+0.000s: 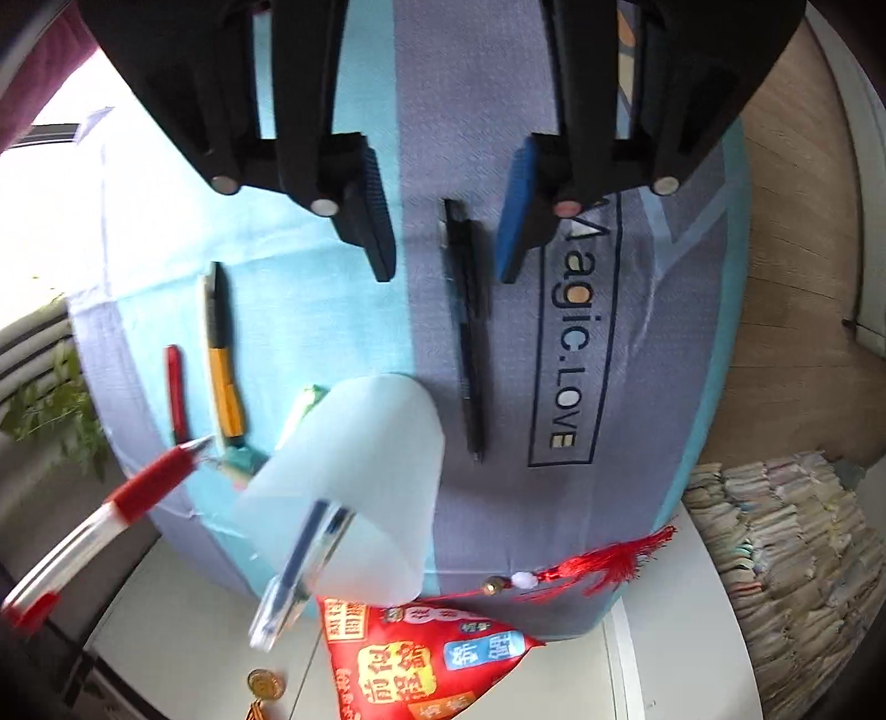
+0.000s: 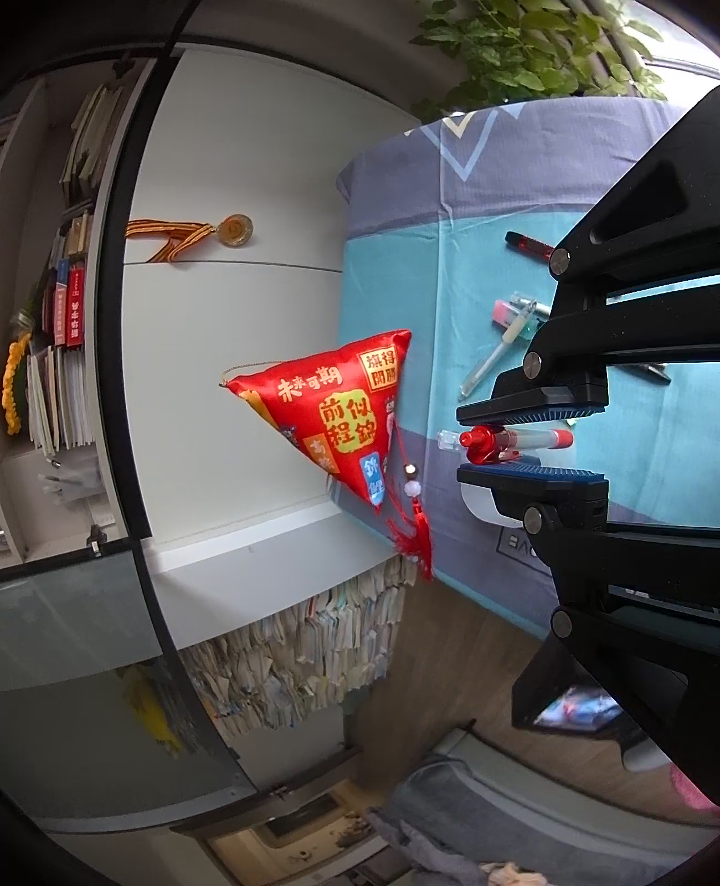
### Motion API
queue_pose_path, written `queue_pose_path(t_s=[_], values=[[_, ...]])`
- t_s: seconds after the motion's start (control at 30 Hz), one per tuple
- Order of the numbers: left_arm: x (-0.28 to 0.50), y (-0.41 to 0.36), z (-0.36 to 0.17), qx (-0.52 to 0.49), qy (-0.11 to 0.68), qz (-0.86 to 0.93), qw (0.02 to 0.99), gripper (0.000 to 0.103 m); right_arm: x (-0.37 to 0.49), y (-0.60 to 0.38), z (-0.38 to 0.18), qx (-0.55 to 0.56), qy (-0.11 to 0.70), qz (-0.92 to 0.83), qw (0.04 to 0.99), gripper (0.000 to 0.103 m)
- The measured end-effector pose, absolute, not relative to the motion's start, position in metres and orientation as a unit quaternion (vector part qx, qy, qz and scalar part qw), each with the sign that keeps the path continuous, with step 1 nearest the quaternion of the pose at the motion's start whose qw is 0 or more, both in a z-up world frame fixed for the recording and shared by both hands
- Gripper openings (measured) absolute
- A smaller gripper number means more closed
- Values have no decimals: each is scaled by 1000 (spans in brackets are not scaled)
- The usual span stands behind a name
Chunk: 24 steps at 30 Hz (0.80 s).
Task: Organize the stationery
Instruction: 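Lower the black pen into the cup with the left tool while the right tool lowers the red-grip pen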
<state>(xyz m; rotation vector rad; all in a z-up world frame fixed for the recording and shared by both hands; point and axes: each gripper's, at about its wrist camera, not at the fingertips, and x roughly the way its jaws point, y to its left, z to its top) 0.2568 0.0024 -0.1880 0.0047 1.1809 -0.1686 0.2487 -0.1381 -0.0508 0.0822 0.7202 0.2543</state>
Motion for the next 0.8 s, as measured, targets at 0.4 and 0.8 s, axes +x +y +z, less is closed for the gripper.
queue_pose_path(t_s=[0.4, 0.8], values=[[246, 6, -205, 9, 549, -105, 829, 14, 246, -140, -50, 44, 353, 120, 927, 14], [221, 33, -92, -3, 399, -100, 912, 12, 247, -141, -50, 48, 352, 122, 927, 14]])
